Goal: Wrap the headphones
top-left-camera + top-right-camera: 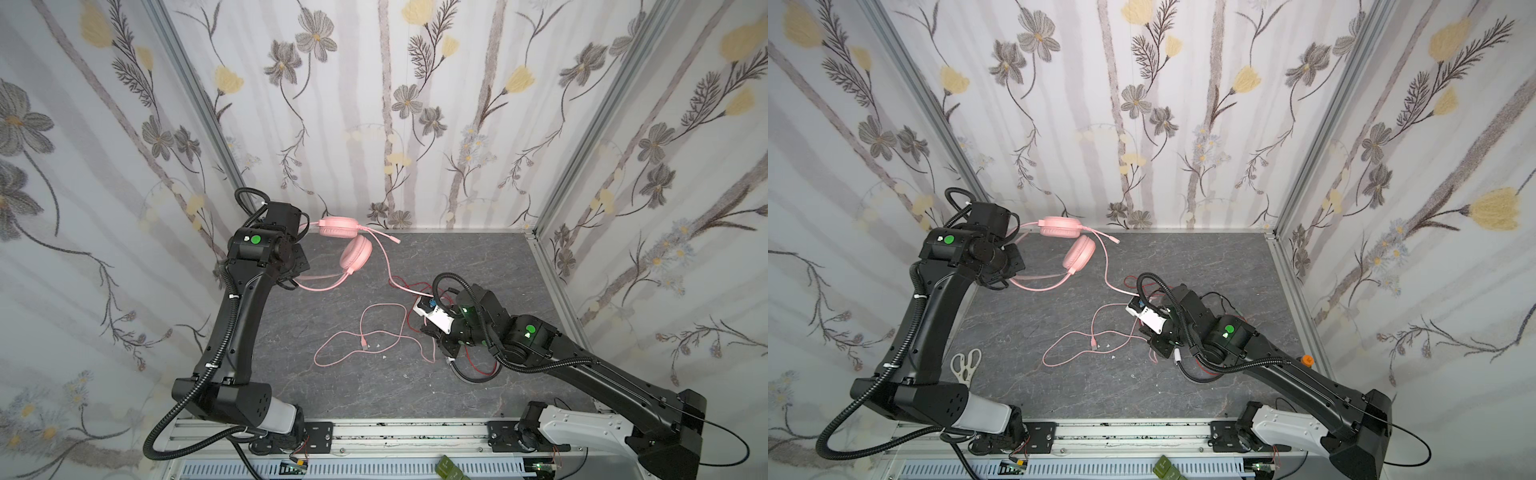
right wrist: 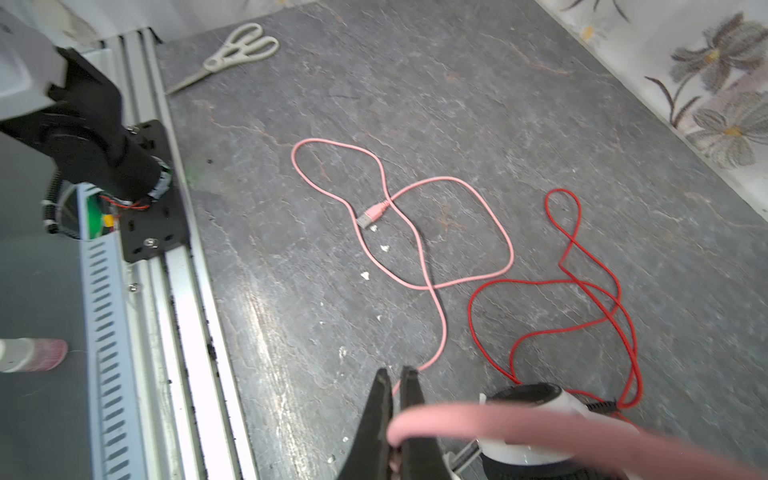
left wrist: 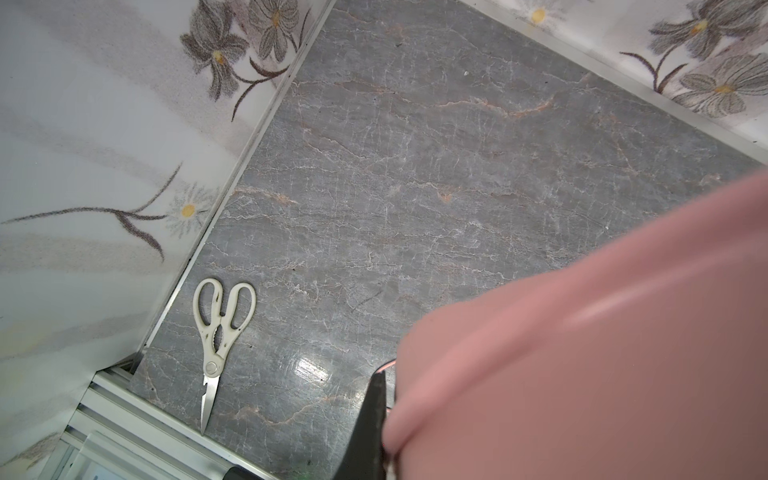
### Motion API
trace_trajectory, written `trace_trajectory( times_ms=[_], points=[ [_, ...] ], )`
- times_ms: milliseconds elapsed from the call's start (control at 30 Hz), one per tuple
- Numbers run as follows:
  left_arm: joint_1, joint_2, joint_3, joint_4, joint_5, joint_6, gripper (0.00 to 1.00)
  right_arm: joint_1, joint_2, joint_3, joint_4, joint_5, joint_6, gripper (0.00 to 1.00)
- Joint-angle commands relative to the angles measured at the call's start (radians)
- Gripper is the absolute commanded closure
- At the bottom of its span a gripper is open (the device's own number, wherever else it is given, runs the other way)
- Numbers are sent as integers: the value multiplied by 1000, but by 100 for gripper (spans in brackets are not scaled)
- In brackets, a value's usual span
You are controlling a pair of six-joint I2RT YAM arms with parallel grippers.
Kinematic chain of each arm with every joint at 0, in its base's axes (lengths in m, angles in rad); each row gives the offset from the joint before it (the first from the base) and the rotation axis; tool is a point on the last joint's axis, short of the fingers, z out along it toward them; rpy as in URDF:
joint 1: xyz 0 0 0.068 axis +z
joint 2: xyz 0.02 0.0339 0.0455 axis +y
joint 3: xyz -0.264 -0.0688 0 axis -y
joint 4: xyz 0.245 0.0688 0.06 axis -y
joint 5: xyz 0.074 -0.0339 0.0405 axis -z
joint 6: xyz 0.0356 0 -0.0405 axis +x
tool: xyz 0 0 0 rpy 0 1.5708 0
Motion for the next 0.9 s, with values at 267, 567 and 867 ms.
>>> trace_trajectory(
  times_ms=[267,567,867],
  points=[
    [1,-14,-99,71,-25,21,100,-1,11,116,3,-337,29,100],
    [-11,-52,-172,86,-11,57,100,-1,10,256,-24,30,56,100],
    [-154,-98,-272,115,85,134,100,-3,163,482,-160,570,-12,100]
  ],
)
